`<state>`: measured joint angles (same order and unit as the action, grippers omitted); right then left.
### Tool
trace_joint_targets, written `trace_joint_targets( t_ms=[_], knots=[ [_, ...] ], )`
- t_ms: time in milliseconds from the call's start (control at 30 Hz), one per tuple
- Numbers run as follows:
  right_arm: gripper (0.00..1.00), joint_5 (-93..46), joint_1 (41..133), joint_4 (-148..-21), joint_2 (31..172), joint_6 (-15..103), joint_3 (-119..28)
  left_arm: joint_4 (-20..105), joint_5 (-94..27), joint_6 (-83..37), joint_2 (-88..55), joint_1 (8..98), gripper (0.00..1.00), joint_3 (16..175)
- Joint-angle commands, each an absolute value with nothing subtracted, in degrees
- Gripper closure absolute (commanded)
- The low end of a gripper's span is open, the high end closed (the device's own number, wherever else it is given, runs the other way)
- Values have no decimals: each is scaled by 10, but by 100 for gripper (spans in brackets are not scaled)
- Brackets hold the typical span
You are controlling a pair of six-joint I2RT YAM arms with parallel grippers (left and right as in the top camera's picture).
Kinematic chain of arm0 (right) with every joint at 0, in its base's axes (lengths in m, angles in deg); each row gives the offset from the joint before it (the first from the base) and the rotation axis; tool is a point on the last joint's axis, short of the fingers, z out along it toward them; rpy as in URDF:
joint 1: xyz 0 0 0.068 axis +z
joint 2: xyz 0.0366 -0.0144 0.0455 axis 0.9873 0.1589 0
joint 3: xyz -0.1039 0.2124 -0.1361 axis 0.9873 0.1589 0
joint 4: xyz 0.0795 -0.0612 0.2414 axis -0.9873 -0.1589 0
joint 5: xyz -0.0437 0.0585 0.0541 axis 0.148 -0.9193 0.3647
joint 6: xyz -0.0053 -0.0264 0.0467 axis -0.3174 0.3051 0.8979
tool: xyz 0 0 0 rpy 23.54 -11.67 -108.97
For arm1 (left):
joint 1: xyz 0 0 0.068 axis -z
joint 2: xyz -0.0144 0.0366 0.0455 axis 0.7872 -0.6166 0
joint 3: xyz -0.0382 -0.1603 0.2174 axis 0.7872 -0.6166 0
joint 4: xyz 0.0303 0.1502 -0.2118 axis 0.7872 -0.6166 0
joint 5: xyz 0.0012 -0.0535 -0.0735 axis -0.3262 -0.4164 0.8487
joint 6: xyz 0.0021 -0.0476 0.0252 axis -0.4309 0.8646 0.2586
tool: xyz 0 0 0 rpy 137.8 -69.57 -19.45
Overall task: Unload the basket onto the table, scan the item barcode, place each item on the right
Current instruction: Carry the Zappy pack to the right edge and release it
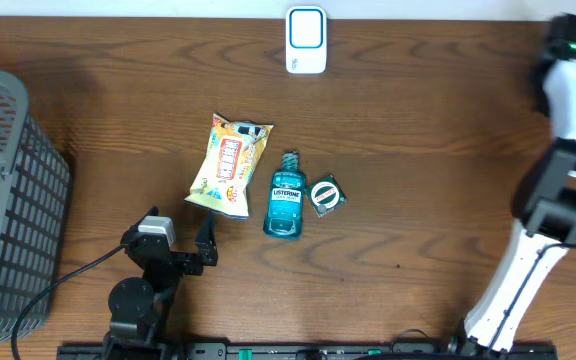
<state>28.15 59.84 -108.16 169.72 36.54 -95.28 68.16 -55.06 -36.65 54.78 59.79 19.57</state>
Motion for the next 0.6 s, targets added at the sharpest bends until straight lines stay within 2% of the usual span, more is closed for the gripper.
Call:
trace_joint_targets(
  t_ms=[0,133,233,267,333,400,433,567],
  knots=[
    [99,191,556,-1086,1677,384,-955,667,-547,-372,548,595,2,187],
    [99,98,508,-1094,1677,384,-955,667,-547,-372,548,595,2,187],
    [88,27,482,-1097,1677,384,-955,667,-547,-372,548,595,2,187],
    [76,11,477,-1098,1677,384,-955,667,-547,-372,548,595,2,187],
    [26,-14,473,-1101,1676,380,-955,667,-547,-372,548,595,2,187],
    [6,-21,473,-1110,1673,378,-955,667,-547,-372,548,595,2,187],
    [1,-26,474,-1116,1669,378,-955,667,-547,-372,548,595,2,187],
    [1,-68,485,-1126,1643,391,-955,667,-547,-372,548,595,2,187]
  ],
)
